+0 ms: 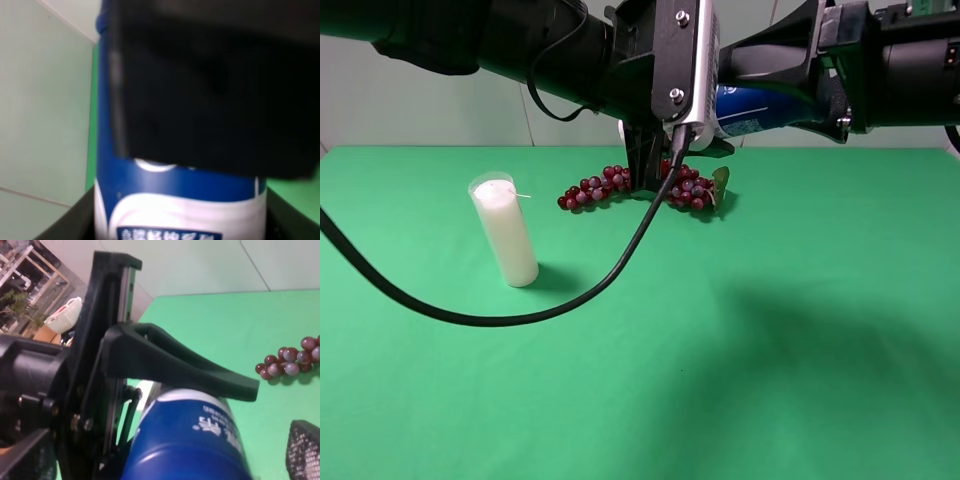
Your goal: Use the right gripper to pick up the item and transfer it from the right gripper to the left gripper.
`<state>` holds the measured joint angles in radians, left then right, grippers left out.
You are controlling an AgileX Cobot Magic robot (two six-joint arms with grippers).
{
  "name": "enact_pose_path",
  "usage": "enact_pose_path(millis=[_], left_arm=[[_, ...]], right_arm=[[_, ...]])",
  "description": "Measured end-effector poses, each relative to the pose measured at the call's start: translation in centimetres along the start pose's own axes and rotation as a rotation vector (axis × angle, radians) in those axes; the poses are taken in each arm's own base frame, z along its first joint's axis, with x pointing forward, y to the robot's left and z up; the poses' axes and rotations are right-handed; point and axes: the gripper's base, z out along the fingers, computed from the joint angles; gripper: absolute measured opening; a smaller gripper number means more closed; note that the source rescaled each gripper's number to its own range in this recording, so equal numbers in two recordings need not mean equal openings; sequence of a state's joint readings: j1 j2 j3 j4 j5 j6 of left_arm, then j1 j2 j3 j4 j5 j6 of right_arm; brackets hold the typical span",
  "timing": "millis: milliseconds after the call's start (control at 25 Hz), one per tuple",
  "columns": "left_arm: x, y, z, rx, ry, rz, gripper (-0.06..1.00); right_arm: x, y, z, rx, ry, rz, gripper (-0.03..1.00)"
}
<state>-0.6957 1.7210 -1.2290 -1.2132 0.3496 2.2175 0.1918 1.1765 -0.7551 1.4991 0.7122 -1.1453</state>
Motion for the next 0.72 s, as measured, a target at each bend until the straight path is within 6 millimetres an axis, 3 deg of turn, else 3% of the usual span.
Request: enact_pose_path(millis=[400,640,720], left_arm=[[-0.1,-0.1,0.0,0.011,-0.008,-0.001,0.00],[0.0,-0.3,0.1,0.023,-0.008,-0.004,0.00],[0.1,-0.4,0.2,0.027,-0.008,-0.018,0.00]], right_arm=[[-3.4,0.4,-1.9,0.216,-0.107,-0.171,1.00],[-3.5,0.0,-2.9,0.353,-0.078,-0.219,1.00],[-3.4,0.1,-4.2,0.439,-0.062,-0.247,1.00]])
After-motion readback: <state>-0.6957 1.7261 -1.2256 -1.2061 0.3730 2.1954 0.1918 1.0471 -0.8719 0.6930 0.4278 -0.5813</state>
